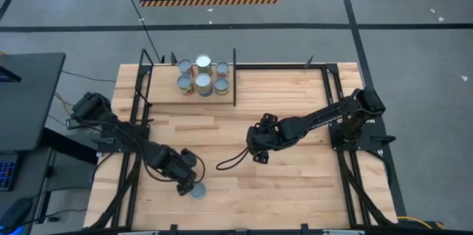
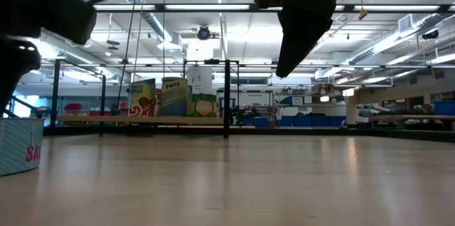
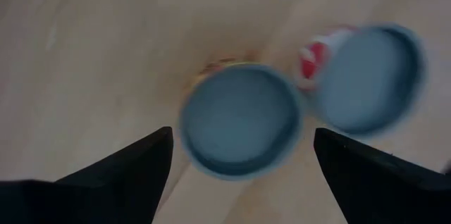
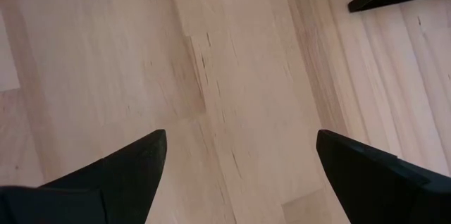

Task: Pick and place cans onto a shelf
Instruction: Put the canned tomatoes on the shelf

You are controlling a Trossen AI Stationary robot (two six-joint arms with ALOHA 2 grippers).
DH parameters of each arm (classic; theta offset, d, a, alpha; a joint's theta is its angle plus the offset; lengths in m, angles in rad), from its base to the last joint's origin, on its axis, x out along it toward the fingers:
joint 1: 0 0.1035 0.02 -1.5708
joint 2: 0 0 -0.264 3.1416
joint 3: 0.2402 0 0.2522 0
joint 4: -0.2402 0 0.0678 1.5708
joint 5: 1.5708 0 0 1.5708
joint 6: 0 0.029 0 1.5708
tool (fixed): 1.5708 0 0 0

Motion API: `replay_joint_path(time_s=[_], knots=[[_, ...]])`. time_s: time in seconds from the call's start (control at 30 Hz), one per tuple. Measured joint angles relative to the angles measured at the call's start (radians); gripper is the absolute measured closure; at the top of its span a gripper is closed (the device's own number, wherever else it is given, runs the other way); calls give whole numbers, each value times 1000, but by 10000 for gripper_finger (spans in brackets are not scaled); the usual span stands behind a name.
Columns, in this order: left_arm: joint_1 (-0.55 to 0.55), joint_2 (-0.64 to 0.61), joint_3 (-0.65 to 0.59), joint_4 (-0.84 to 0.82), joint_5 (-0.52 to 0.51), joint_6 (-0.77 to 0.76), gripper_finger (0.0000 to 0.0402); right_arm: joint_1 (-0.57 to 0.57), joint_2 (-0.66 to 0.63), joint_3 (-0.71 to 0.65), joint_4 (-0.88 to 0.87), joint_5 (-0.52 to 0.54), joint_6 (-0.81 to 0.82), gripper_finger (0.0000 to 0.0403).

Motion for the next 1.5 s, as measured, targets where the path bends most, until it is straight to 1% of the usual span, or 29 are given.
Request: replay_joint_path(time_s=[0.1,0.17,0.23,0.4,0.57,0.67,0.8,1.0,1.17,1.3,1.5], knots=[[-31,0,9,9,-3,122,54,0,0,0,-2,0,1,29],[-52,9,9,11,-24,159,54,0,0,0,-2,0,2,29],[-66,17,9,1,-61,153,54,0,0,0,-1,0,2,29],[-68,46,9,8,-99,152,54,0,0,0,0,0,2,29],[-60,49,8,6,-95,153,54,0,0,0,0,0,2,29],[-55,37,9,-31,-82,152,54,0,0,0,0,0,2,29],[-51,39,8,-81,-71,87,54,0,0,0,1,0,7,29],[-52,20,8,-92,-61,-16,54,0,0,0,0,0,7,29],[-58,-25,8,-139,-88,-128,54,0,0,0,0,0,9,29],[-58,-26,8,-208,-87,-249,54,1,0,0,0,0,10,29],[-48,-25,8,-104,-82,-320,54,2,0,0,0,-3,10,29]])
